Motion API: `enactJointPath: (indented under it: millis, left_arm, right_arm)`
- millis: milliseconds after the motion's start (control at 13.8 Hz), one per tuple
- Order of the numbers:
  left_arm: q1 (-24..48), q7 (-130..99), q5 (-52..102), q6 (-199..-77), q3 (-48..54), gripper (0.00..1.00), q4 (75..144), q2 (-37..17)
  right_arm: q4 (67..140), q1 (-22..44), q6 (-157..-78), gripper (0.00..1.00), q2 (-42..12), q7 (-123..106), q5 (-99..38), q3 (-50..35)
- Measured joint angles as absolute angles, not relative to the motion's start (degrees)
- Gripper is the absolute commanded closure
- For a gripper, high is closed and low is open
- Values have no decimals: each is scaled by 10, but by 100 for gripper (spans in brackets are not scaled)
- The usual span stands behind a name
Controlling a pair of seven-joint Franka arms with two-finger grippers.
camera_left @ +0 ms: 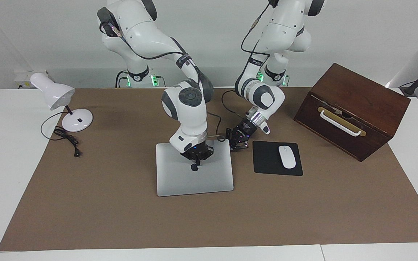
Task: Close laptop with both arms
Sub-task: 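Press the screen further down with the right gripper against the base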
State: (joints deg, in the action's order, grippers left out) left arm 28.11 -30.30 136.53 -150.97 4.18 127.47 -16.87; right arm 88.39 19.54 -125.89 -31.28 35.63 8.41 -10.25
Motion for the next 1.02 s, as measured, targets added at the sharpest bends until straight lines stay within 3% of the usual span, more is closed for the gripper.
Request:
enactJointPath:
  millis: [1018]
  left_arm:
    - [282, -303, 1377, -1509, 42, 100, 1275, -169]
  right_arm:
    - [898, 191, -1266, 100, -315, 356, 83, -102]
